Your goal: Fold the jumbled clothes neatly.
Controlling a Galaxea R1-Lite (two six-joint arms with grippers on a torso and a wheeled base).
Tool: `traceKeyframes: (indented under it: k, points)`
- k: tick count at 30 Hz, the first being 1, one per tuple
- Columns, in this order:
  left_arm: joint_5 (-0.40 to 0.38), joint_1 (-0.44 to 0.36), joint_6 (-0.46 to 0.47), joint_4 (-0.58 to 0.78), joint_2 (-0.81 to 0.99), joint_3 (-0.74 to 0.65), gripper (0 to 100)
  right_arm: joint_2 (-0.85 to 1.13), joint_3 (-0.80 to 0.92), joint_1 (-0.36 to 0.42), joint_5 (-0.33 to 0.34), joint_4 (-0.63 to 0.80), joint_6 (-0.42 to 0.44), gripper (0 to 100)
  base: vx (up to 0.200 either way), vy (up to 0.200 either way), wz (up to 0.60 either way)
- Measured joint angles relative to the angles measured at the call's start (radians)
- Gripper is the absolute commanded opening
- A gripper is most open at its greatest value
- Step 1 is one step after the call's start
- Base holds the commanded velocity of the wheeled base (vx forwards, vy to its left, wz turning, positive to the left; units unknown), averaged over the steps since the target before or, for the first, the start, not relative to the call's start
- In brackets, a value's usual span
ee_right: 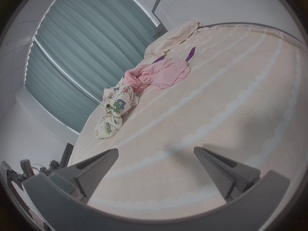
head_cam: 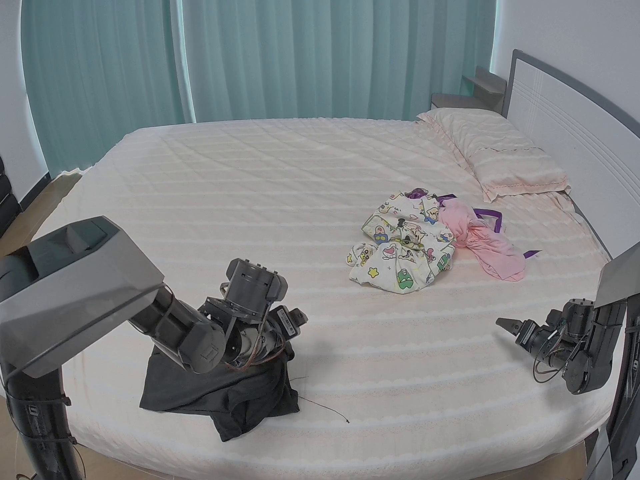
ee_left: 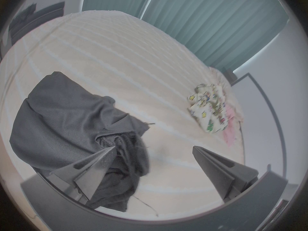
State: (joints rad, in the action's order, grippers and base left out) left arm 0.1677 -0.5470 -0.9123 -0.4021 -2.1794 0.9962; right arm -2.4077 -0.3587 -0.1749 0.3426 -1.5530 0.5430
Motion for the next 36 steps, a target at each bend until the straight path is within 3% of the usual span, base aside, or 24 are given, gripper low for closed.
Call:
traceKeyframes:
  k: [8, 14, 21, 25, 36]
  points:
    - [-0.050, 0.042, -0.079, -0.040, 0.140, -0.031, 100, -0.001, 0.001, 0.006, 0.000, 0.000, 0.001, 100, 0.000, 0.000, 0.00]
    - [-0.109, 0.098, -0.092, -0.082, 0.226, -0.175, 100, 0.013, 0.014, 0.034, -0.004, 0.000, 0.006, 100, 0.000, 0.000, 0.00]
    - [-0.143, 0.171, -0.153, -0.311, 0.273, -0.398, 100, 0.038, 0.047, 0.103, -0.019, 0.000, 0.010, 100, 0.000, 0.000, 0.00]
    - [-0.157, 0.216, -0.247, -0.412, 0.272, -0.481, 100, 0.046, 0.067, 0.142, -0.044, 0.000, 0.013, 100, 0.000, 0.000, 0.00]
    - [-0.316, 0.330, -0.286, -0.440, 0.262, -0.562, 100, 0.061, 0.097, 0.242, -0.084, 0.000, 0.083, 100, 0.000, 0.200, 0.00]
